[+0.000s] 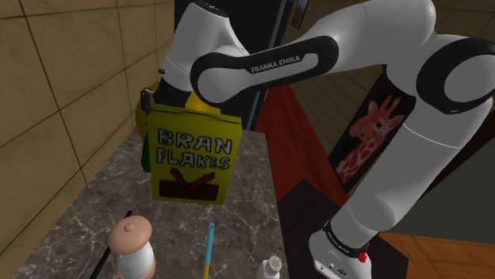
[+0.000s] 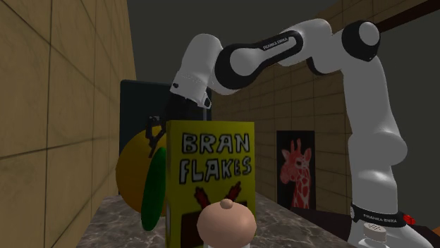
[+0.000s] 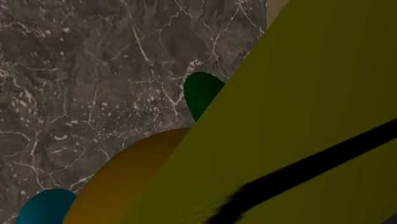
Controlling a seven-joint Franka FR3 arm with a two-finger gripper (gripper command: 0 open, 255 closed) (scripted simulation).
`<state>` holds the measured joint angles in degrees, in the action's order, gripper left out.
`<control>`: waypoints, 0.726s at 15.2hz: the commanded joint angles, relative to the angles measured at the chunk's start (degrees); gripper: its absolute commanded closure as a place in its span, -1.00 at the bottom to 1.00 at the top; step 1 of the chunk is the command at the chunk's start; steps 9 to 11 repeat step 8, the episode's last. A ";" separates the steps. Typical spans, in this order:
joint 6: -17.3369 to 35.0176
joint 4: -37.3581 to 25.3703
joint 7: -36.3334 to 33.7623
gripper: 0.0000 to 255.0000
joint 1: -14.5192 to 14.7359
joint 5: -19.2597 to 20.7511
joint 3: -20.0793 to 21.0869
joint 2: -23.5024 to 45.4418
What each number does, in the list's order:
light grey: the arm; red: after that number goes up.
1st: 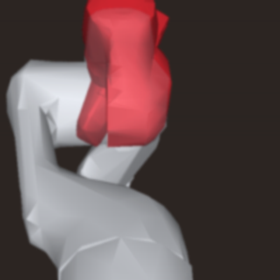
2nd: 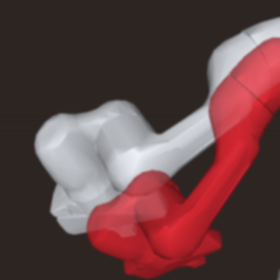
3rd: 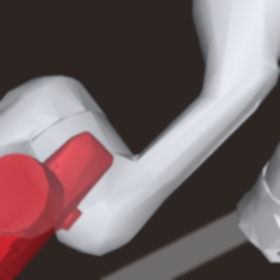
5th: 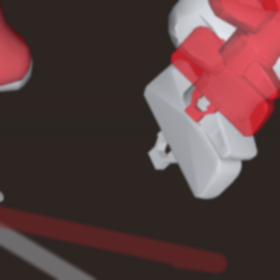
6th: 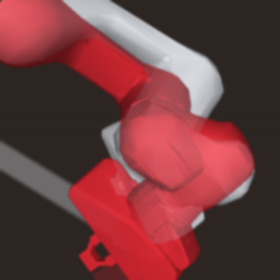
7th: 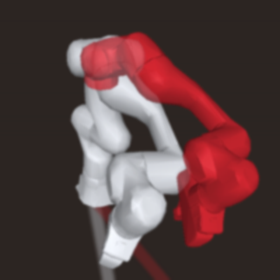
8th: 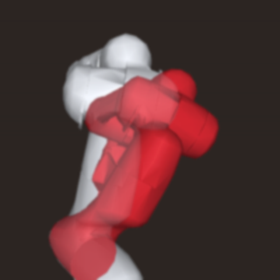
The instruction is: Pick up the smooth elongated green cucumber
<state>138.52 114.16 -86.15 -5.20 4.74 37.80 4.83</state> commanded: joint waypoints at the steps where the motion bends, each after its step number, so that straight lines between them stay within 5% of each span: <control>1: -1.44 -1.04 0.39 1.00 -0.08 -0.58 0.08 -0.53; 11: -5.20 -3.78 1.30 1.00 -0.27 -1.92 0.16 -1.84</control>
